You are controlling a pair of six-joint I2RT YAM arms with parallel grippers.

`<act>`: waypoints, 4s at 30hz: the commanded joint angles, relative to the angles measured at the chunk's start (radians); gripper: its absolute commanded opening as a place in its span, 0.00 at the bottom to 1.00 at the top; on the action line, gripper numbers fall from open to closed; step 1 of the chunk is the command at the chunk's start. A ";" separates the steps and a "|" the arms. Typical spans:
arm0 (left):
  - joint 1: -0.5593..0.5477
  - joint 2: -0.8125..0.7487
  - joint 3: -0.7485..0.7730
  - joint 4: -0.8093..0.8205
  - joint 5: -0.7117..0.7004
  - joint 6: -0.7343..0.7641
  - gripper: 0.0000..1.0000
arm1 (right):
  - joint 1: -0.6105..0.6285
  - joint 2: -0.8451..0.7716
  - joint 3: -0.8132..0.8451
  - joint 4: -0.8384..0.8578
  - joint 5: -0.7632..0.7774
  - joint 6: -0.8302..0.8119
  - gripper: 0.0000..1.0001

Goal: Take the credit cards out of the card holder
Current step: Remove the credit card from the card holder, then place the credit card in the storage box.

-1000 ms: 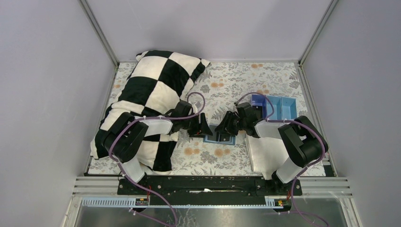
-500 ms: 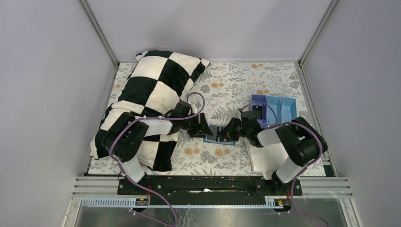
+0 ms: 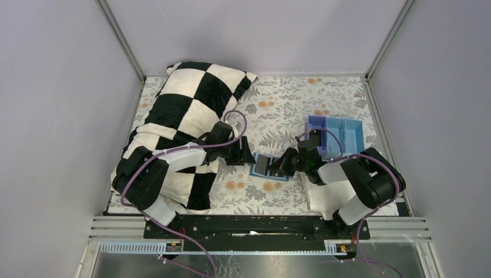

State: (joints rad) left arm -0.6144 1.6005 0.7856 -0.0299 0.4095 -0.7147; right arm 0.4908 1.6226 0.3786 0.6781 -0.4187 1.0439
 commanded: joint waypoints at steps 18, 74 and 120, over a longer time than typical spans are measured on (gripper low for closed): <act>-0.064 0.185 0.141 0.077 0.008 0.034 0.63 | 0.000 -0.069 0.094 -0.240 0.117 -0.065 0.27; -0.032 0.161 0.032 0.096 0.031 0.001 0.62 | -0.057 -0.434 0.239 -0.702 0.266 -0.374 0.00; -0.033 -0.291 0.097 -0.149 -0.009 0.080 0.65 | -0.117 -0.098 0.833 -1.202 0.982 -0.979 0.00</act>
State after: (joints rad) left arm -0.6525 1.3407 0.8577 -0.2058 0.4213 -0.6308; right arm 0.3775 1.5234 1.2190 -0.5812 0.5583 0.0883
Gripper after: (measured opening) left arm 0.652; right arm 0.011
